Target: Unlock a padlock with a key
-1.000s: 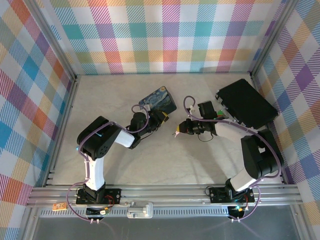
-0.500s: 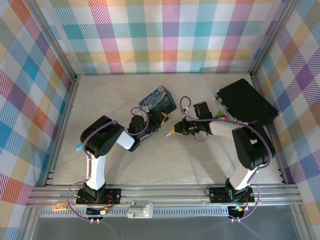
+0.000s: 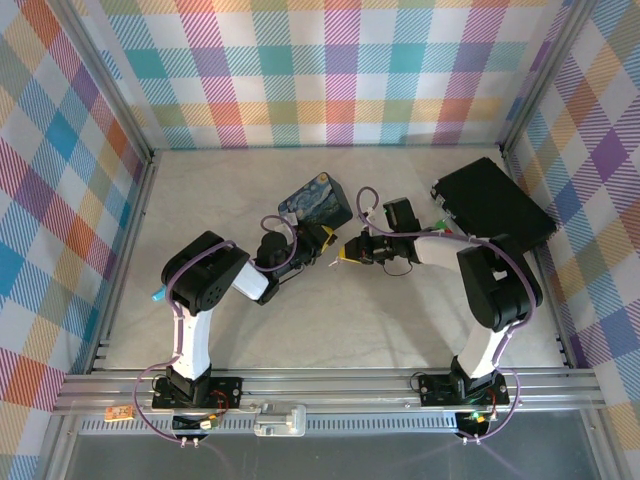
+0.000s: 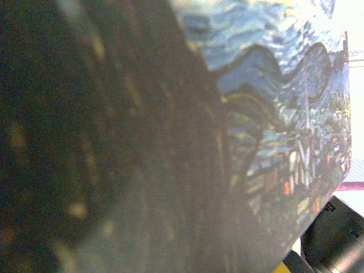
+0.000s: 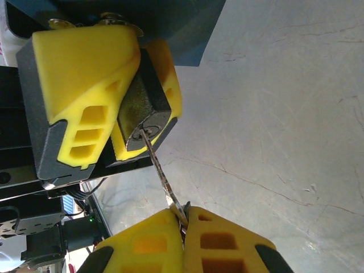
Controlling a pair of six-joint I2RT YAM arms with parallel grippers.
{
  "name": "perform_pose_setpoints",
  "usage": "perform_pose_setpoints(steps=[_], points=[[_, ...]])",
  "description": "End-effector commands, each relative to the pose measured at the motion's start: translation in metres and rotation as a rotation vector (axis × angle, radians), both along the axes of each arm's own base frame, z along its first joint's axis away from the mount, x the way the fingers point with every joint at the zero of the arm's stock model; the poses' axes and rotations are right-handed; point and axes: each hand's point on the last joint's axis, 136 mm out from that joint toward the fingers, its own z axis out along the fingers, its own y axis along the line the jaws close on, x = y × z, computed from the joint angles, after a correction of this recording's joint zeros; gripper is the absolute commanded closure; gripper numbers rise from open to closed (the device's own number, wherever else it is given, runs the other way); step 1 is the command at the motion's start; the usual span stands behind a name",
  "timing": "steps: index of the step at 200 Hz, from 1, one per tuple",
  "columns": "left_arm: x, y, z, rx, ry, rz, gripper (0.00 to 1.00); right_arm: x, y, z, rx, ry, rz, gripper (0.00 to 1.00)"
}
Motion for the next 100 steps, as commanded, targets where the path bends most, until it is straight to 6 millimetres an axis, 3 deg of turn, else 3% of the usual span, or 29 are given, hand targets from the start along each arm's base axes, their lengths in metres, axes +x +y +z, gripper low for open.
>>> perform_pose_setpoints(steps=[1, 100], points=[[-0.006, 0.001, -0.003, -0.024, 0.026, -0.022, 1.0, 0.008, 0.009, 0.006, 0.033, -0.024, 0.02, 1.0], [-0.004, 0.0, -0.008, -0.02, 0.034, -0.019, 1.0, -0.007, 0.011, 0.011, 0.052, -0.027, 0.041, 1.0]])
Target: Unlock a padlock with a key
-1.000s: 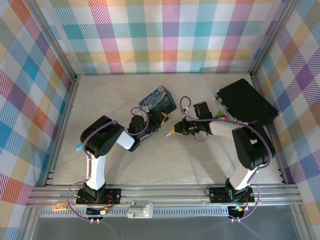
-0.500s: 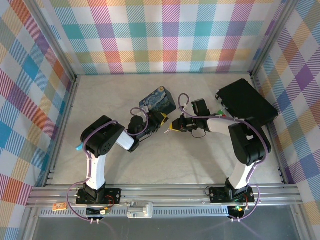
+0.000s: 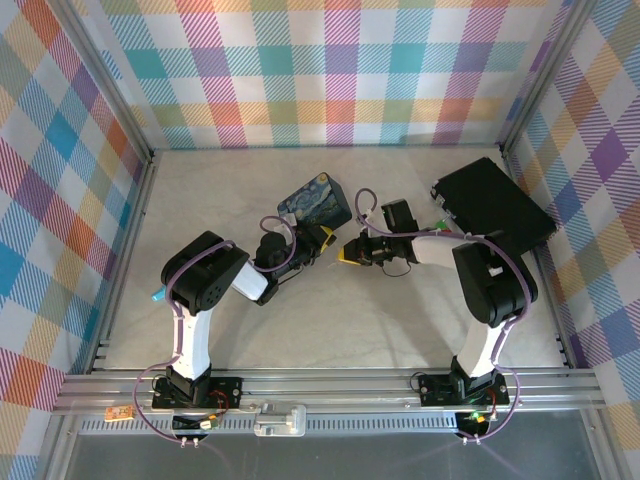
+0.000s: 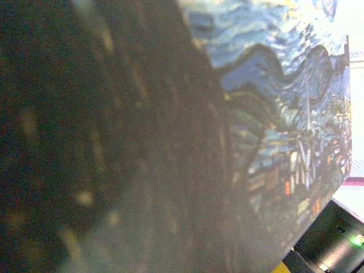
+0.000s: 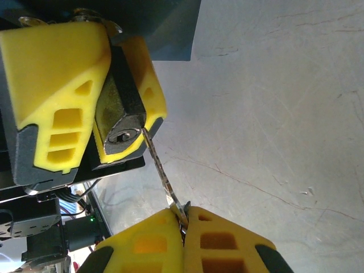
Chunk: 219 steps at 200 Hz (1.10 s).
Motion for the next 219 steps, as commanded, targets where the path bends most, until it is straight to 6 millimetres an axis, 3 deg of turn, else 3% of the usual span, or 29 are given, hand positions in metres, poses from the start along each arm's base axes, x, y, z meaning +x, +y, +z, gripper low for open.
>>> perform_pose_setpoints(steps=[1, 68, 157, 219], points=[[-0.003, -0.001, -0.007, -0.02, 0.03, -0.018, 1.0, -0.005, 0.008, 0.018, 0.047, -0.051, 0.033, 1.0], [-0.002, -0.002, -0.006, -0.022, 0.026, -0.019, 1.0, -0.005, 0.005, 0.024, 0.036, -0.073, 0.02, 1.0], [-0.008, -0.003, -0.004, -0.026, 0.029, -0.035, 1.0, 0.001, 0.009, 0.014, 0.027, -0.044, 0.024, 1.0], [-0.004, -0.004, -0.006, -0.029, 0.036, -0.023, 1.0, -0.012, -0.003, 0.006, -0.021, -0.031, 0.008, 1.0]])
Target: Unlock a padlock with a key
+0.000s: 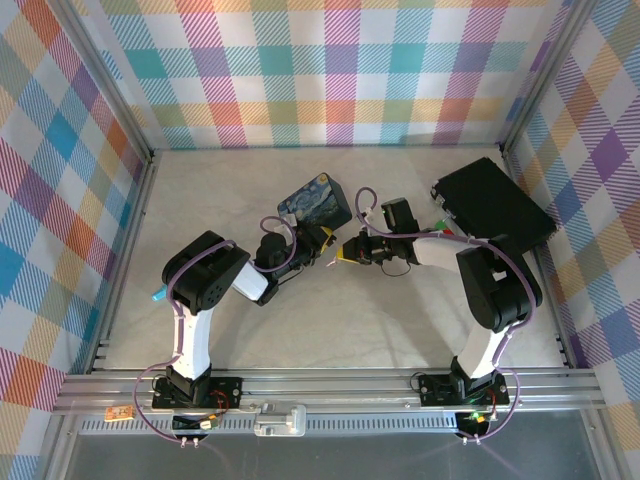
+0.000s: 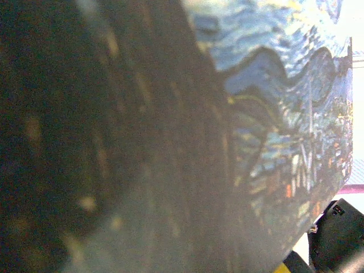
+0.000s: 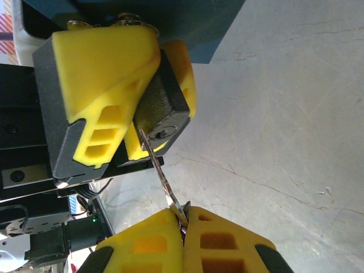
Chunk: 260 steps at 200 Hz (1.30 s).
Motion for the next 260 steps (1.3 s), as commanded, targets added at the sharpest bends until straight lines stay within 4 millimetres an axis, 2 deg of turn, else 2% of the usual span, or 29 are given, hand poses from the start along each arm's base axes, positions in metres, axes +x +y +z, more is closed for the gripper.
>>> perform_pose_setpoints(steps=[1, 18, 76, 138, 165, 225, 260], points=[[-0.004, -0.003, -0.004, -0.029, 0.037, -0.021, 1.0, -0.011, -0.004, -0.004, -0.023, 0.0, 0.013, 1.0], [-0.003, -0.005, -0.003, -0.033, 0.033, -0.025, 1.0, -0.013, -0.005, -0.008, -0.027, 0.008, 0.011, 1.0], [-0.005, -0.003, -0.007, -0.022, 0.038, -0.023, 1.0, -0.002, 0.003, 0.004, 0.011, -0.021, 0.016, 1.0], [-0.008, -0.005, -0.008, -0.019, 0.039, -0.026, 1.0, 0.004, 0.011, 0.007, 0.05, -0.024, 0.019, 1.0], [-0.007, -0.007, -0.007, -0.022, 0.038, -0.03, 1.0, 0.003, 0.011, 0.01, 0.052, -0.03, 0.025, 1.0], [-0.013, -0.01, -0.007, -0.016, 0.033, -0.046, 1.0, 0.004, 0.012, -0.001, 0.026, -0.005, 0.035, 1.0], [-0.02, -0.01, -0.009, -0.004, 0.03, -0.074, 1.0, 0.013, 0.008, 0.007, 0.016, -0.018, 0.017, 1.0]])
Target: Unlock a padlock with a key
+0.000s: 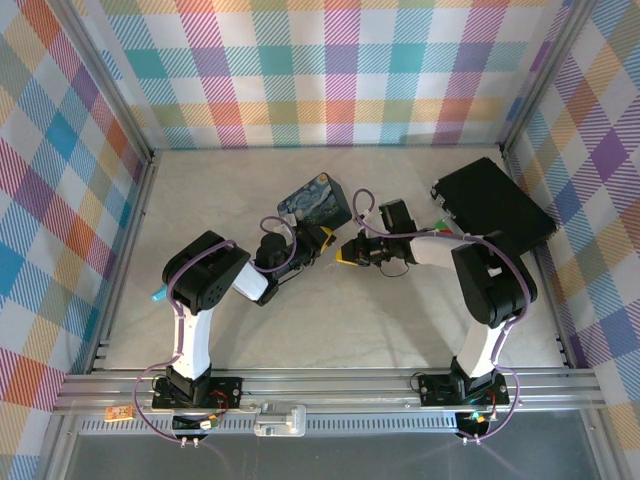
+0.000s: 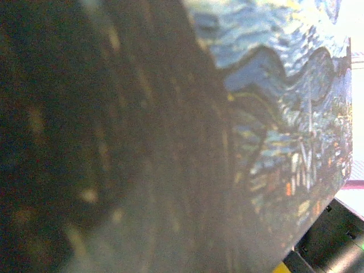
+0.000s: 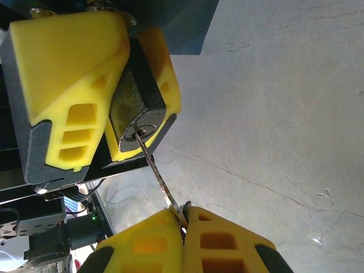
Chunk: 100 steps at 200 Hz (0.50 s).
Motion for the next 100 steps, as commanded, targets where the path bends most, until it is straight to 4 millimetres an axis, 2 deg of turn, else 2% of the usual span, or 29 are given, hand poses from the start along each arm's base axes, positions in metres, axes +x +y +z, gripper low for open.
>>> perform_pose_setpoints(steps=[1, 33, 64, 100], points=[[-0.019, -0.009, -0.009, -0.002, 0.034, -0.075, 1.0, 0.013, 0.004, 0.015, 0.018, -0.053, 0.006, 1.0], [-0.028, -0.007, -0.014, 0.022, 0.031, -0.093, 1.0, 0.021, 0.005, 0.027, 0.047, -0.053, -0.01, 1.0], [-0.028, -0.005, -0.023, 0.038, 0.045, -0.081, 1.0, 0.022, 0.008, 0.04, 0.089, -0.058, -0.02, 1.0], [-0.027, -0.006, -0.026, 0.042, 0.046, -0.074, 1.0, 0.023, 0.005, 0.038, 0.078, -0.065, -0.042, 1.0]])
